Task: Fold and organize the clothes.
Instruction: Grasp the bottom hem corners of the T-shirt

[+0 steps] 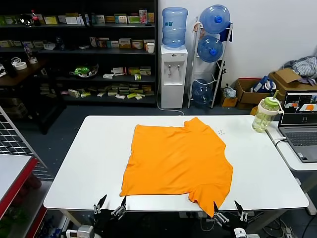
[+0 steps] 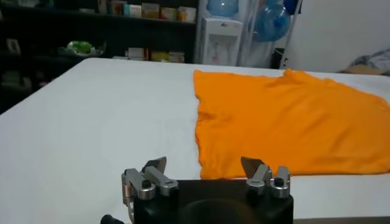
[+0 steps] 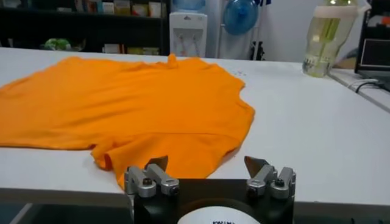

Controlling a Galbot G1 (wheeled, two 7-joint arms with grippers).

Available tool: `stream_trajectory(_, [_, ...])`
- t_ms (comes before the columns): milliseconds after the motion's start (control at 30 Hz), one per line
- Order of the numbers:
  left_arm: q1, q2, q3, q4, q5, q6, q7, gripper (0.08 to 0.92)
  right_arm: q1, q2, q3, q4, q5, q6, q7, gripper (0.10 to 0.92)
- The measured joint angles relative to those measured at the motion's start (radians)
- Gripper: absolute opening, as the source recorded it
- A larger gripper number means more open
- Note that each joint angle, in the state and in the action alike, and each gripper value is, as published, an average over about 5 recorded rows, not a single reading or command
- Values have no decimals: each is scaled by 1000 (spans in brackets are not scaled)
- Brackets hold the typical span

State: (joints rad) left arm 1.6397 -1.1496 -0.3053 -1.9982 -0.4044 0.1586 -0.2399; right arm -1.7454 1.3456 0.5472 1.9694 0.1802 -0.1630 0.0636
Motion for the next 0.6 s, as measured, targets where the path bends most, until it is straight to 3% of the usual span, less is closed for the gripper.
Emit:
stream_trajectory(167, [-47, -6, 23, 46, 0, 7, -2, 823, 26, 4, -11, -25, -4, -7, 6, 797])
stream_trajectory(300, [-74, -6, 40, 70, 1, 16, -10, 803, 45, 9, -18, -39, -8, -14, 10, 698])
stream_trajectory(600, [-111, -12, 66, 116, 4, 22, -20, 567, 54, 13, -29, -59, -16, -25, 12, 438])
